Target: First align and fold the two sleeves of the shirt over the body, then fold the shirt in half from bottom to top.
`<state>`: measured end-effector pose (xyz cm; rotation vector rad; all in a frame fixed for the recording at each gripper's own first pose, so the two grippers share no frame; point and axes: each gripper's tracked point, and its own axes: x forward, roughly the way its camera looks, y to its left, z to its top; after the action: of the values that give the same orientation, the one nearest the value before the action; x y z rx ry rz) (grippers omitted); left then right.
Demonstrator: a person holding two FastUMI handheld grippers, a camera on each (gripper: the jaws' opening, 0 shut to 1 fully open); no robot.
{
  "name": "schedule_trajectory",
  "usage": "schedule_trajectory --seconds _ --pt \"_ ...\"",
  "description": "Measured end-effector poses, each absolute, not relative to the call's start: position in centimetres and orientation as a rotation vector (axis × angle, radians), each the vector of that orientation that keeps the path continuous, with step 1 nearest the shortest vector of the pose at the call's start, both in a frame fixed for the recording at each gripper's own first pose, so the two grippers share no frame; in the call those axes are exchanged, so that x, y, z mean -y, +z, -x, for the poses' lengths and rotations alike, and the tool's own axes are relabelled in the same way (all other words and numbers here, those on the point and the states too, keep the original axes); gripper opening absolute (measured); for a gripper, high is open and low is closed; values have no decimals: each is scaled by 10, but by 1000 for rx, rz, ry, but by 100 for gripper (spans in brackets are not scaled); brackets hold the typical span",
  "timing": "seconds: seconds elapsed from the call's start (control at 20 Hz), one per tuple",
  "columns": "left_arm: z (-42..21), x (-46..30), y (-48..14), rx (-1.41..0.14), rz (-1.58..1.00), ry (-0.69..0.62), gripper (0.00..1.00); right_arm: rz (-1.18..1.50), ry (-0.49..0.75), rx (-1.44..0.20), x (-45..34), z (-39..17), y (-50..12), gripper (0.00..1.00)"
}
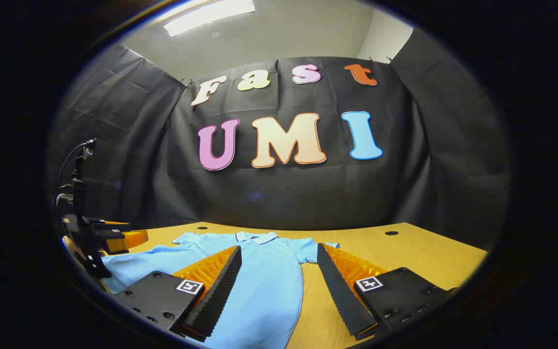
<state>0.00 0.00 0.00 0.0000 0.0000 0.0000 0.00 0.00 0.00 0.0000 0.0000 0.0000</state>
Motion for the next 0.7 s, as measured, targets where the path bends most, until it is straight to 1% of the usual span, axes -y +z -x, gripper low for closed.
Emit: schedule_trajectory --seconds 0.25,0.7 --pt "-1 0 1 6 -16 3 96 23 -9 -20 1 -2 -10 98" --pt "1 2 1 8 -26 -18 96 -12 -11 -28 4 -4 -14 98"
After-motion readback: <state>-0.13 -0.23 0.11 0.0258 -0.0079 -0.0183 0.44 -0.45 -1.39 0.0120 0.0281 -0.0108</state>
